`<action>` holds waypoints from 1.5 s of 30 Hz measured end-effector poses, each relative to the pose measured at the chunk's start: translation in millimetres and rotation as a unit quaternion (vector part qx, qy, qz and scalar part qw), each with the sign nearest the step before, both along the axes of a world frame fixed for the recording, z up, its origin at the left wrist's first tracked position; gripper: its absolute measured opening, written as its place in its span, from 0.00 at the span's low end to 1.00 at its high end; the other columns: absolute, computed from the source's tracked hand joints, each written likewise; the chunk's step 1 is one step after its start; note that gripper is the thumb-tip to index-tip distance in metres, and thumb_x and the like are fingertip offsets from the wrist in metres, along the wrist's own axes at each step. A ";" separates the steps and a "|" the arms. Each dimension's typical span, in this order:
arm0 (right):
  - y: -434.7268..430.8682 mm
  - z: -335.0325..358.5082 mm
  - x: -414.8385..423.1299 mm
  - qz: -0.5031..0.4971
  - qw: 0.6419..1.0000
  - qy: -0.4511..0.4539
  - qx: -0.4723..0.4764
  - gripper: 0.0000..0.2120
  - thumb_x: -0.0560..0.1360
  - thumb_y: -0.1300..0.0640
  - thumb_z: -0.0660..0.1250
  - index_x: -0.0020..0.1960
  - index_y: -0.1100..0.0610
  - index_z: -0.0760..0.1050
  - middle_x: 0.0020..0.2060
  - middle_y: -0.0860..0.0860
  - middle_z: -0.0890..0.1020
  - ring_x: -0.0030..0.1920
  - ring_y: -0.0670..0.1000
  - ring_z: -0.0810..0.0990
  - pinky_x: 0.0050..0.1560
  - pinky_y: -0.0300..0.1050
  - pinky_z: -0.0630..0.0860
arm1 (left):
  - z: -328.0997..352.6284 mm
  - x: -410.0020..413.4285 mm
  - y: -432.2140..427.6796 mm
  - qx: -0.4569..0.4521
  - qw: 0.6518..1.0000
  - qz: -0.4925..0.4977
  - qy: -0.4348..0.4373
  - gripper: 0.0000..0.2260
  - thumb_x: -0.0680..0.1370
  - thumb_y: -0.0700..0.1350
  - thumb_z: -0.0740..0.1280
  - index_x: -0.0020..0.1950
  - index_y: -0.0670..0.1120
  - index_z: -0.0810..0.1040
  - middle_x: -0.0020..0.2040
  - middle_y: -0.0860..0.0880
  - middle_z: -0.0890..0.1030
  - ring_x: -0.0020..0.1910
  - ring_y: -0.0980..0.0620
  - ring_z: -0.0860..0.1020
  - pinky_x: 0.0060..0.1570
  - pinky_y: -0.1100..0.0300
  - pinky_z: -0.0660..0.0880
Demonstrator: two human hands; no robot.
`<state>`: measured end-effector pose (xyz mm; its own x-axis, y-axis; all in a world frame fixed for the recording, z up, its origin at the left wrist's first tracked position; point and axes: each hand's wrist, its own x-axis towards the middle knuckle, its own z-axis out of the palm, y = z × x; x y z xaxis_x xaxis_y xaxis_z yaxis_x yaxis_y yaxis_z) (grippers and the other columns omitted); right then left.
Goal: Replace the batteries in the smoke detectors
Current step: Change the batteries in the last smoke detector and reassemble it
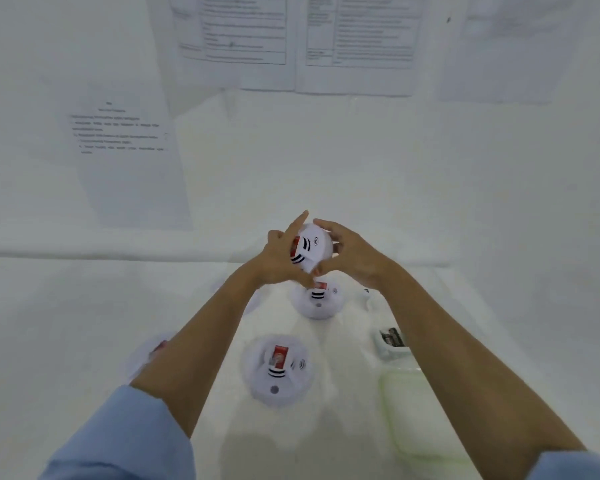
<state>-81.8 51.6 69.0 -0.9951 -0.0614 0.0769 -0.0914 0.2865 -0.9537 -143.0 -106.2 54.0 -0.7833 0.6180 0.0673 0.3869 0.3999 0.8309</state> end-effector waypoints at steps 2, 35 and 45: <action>25.2 3.6 12.2 -0.004 0.999 -0.014 -0.033 0.35 0.67 0.73 0.68 0.69 0.53 0.63 0.58 0.53 0.74 0.56 0.53 0.76 0.54 0.44 0.76 | -3.0 10.6 26.3 0.023 1.000 -0.010 -0.004 0.55 0.57 0.46 0.80 0.73 0.65 0.50 0.64 0.47 0.63 0.62 0.49 0.67 0.63 0.55 0.70; 126.9 -42.3 68.4 -0.094 0.991 -0.059 -0.077 0.25 0.71 0.59 0.71 0.64 0.52 0.64 0.59 0.57 0.73 0.53 0.56 0.78 0.48 0.48 0.81 | -55.0 59.4 123.6 0.211 0.976 -0.046 -0.030 0.45 0.56 0.33 0.76 0.66 0.53 0.60 0.61 0.58 0.69 0.60 0.61 0.71 0.46 0.63 0.79; 116.3 -12.8 60.8 -0.058 0.881 0.152 0.445 0.35 0.64 0.50 0.74 0.68 0.52 0.66 0.60 0.48 0.69 0.58 0.49 0.68 0.55 0.41 0.65 | -52.8 55.7 122.0 0.202 0.977 -0.057 -0.025 0.42 0.57 0.32 0.76 0.64 0.56 0.62 0.63 0.55 0.69 0.58 0.67 0.71 0.50 0.67 0.75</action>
